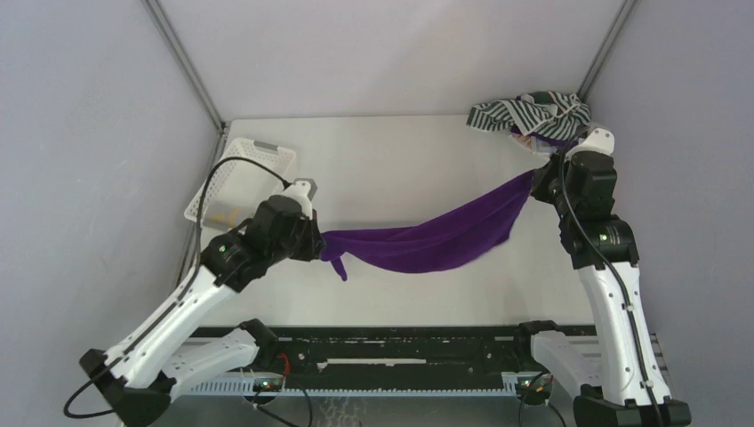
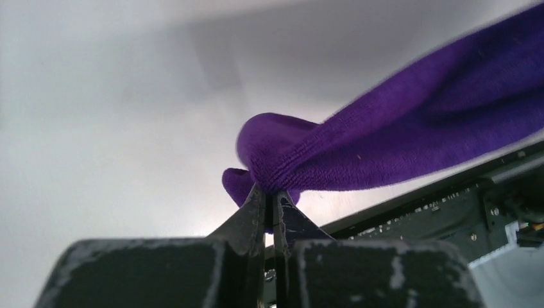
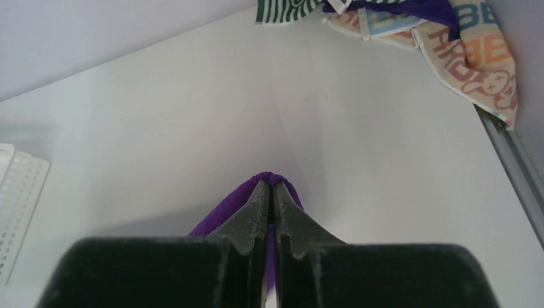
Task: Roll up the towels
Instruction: Flatten out the towel at the center of the board.
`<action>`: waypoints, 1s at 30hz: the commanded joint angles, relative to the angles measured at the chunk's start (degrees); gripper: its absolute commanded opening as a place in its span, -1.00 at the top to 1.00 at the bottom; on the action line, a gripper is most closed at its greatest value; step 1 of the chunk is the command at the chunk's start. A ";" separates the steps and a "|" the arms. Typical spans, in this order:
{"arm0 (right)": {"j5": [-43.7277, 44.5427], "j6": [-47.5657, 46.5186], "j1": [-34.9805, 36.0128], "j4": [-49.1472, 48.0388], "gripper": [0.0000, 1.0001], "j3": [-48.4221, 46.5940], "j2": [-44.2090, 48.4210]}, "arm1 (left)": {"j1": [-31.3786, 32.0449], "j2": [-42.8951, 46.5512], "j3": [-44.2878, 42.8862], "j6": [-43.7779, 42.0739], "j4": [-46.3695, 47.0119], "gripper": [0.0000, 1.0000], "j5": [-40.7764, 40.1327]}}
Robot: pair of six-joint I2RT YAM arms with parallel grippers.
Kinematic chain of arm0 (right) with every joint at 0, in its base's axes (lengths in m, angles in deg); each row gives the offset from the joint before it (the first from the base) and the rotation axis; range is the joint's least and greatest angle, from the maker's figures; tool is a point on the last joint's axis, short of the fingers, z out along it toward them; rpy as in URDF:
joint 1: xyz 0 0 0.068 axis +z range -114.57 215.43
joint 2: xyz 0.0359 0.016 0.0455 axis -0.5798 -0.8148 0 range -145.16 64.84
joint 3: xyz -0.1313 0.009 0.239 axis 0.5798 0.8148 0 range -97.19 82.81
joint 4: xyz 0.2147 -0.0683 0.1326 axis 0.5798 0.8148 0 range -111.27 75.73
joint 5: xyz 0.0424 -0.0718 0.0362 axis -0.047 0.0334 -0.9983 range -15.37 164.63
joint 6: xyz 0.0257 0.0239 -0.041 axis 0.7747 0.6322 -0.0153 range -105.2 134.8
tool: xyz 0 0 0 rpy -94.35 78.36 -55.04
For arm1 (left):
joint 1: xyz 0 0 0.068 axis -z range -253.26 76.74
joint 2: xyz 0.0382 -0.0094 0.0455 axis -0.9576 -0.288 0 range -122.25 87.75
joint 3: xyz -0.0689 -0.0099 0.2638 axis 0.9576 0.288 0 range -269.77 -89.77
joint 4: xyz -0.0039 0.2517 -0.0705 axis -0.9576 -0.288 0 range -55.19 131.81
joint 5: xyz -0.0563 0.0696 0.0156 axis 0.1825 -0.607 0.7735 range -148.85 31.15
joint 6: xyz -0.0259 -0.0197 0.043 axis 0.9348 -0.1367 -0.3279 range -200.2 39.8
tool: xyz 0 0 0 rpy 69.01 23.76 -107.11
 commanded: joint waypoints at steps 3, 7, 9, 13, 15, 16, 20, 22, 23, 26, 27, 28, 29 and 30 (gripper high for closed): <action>-0.91 0.71 -0.42 -4.12 1.00 1.18 -10.07 | -15.90 -17.36 -1.79 -4.61 4.04 0.92 19.23; -2.97 0.27 -1.02 -8.89 1.00 1.17 -19.23 | -20.67 -32.16 -8.61 -6.26 3.86 0.79 16.95; -3.67 0.54 -1.45 -11.57 1.00 1.13 -23.23 | -21.51 -39.61 -14.25 -6.95 0.97 0.74 11.46; -4.88 1.10 -2.45 -15.56 1.00 0.48 -29.93 | -22.34 -51.63 -30.21 -7.25 -4.24 0.53 -5.72; -5.16 1.22 -2.96 -16.08 1.00 -0.55 -32.73 | -22.76 -53.88 -35.31 -6.44 -4.55 0.38 -10.12; -5.48 1.27 -3.18 -16.02 1.00 -0.99 -33.81 | -22.87 -53.75 -36.53 -6.02 -4.07 0.26 -11.94; -6.33 1.22 -4.00 -15.93 1.00 -1.54 -35.69 | -22.84 -50.55 -35.91 -6.45 -1.78 0.02 -14.98; -6.69 0.95 -4.19 -15.70 1.00 -1.50 -35.87 | -22.44 -49.30 -33.68 -6.85 -2.07 -0.05 -13.06; -6.98 0.95 -4.28 -15.44 1.00 -1.48 -35.96 | -21.88 -48.46 -31.81 -6.50 -2.06 -0.05 -11.82; -8.23 0.67 -4.30 -14.95 1.00 -1.52 -36.04 | -19.51 -44.52 -24.06 -5.21 1.90 -0.07 -5.87; -8.54 0.71 -4.30 -14.75 1.00 -1.55 -36.04 | -19.12 -43.55 -21.55 -4.38 3.75 -0.09 -2.44; -8.94 0.76 -4.30 -14.59 1.00 -1.52 -36.04 | -19.16 -42.94 -19.22 -3.35 5.48 -0.09 0.06; -9.36 0.75 -4.30 -14.48 1.00 -1.55 -36.12 | -19.20 -42.71 -17.39 -1.99 6.89 -0.09 1.71; -9.71 0.75 -4.22 -14.28 1.00 -1.48 -36.15 | -19.44 -42.78 -15.74 -0.63 7.96 -0.09 2.50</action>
